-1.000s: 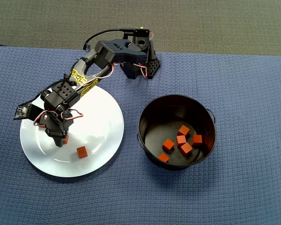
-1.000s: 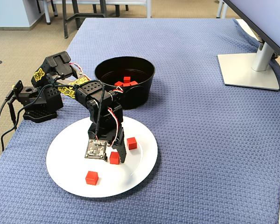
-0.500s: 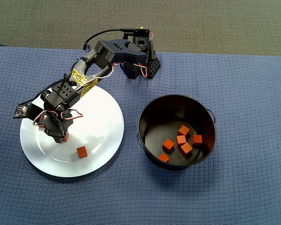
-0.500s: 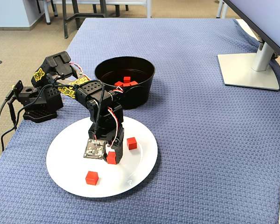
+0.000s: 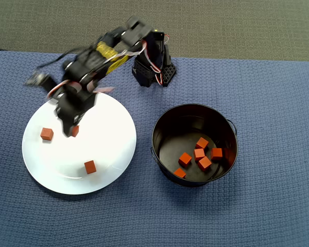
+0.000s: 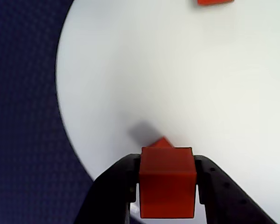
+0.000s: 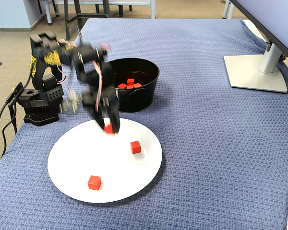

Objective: Pick up the red cubes from the white plate and place them in the black recipient

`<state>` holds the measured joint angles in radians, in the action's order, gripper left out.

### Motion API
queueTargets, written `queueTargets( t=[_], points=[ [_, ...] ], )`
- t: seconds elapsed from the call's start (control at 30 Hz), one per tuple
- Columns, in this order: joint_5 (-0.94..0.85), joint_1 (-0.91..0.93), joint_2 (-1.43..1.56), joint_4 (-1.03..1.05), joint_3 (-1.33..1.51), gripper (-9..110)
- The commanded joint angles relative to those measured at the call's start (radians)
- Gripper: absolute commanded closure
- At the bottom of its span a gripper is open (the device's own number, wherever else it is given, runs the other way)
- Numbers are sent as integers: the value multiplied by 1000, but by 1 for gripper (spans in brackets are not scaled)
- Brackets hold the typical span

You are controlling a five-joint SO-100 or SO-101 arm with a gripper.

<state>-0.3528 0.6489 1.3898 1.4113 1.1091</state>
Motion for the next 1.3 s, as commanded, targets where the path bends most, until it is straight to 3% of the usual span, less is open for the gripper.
queueTargets(
  t=[0.0,0.3,0.33,0.4,0.43,0.57,0.73,0.9,1.27],
  points=[
    [109,-146,371,21,146,102],
    [261,-695,736,-74,552,102],
    [249,-761,732,-83,578,94],
    [193,-867,706,-92,607,63],
    [175,-877,687,-80,595,60],
    [83,-729,664,-80,548,58],
    [-94,-411,607,-114,531,67],
    [-121,-144,370,-187,408,71],
    [-173,-78,-169,-230,109,71]
  ],
)
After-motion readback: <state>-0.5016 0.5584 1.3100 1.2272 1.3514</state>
